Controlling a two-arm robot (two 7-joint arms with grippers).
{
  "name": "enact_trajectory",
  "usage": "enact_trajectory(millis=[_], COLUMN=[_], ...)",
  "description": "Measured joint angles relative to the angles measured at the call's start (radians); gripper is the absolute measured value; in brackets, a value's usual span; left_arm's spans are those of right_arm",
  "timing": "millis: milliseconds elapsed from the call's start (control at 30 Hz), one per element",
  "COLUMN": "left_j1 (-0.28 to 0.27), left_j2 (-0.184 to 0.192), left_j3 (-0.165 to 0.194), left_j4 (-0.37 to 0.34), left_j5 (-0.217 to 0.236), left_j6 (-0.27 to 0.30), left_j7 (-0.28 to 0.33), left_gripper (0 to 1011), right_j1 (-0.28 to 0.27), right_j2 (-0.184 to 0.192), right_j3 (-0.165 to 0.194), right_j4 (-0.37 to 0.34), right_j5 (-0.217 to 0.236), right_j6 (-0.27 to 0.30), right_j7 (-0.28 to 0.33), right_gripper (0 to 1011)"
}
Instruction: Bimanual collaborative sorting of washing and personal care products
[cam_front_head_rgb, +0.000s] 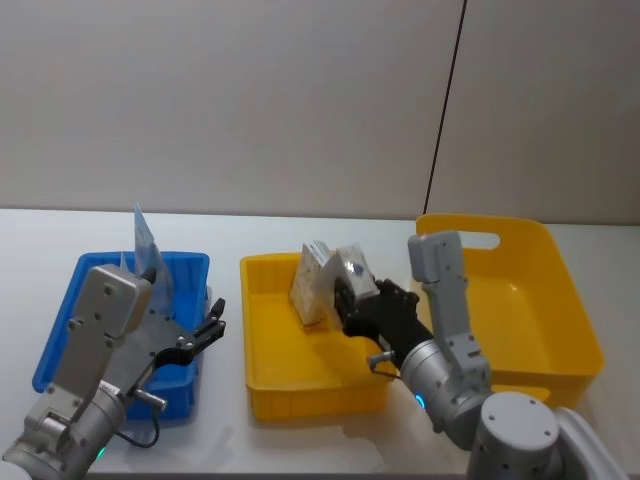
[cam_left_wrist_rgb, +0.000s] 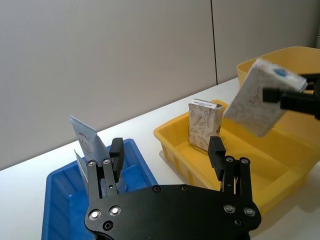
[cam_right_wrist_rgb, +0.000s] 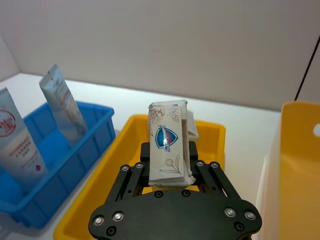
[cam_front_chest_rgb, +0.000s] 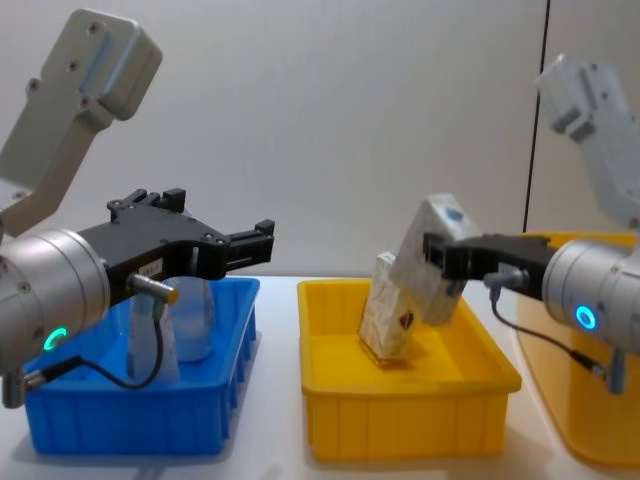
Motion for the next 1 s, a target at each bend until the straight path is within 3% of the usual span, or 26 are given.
enact_trajectory(millis=[233, 500, 767, 1000], left_j1=[0.000, 0.000, 0.000, 0.000], left_j2=[0.000, 0.000, 0.000, 0.000], left_j3=[0.000, 0.000, 0.000, 0.000], left_j4=[0.000, 0.000, 0.000, 0.000], left_j5=[0.000, 0.000, 0.000, 0.000], left_j6=[0.000, 0.000, 0.000, 0.000], left_j7=[0.000, 0.000, 0.000, 0.000], left_gripper=[1001, 1001, 1001, 1001], right_j1=[-0.022, -0.058, -0.110, -0.154], right_j2=[0.009, 0.019, 0.029, 0.035], right_j3=[0.018, 0.049, 0.097, 0.142], right_j4=[-0.051, -0.124, -0.206, -0.268], right_j5=[-0.025, -0.059, -0.089, -0.104], right_j6=[-0.078, -0.098, -0.074, -0.006], right_j7=[-0.015, -0.063, -0.128, -0.176], right_gripper=[367, 367, 367, 367])
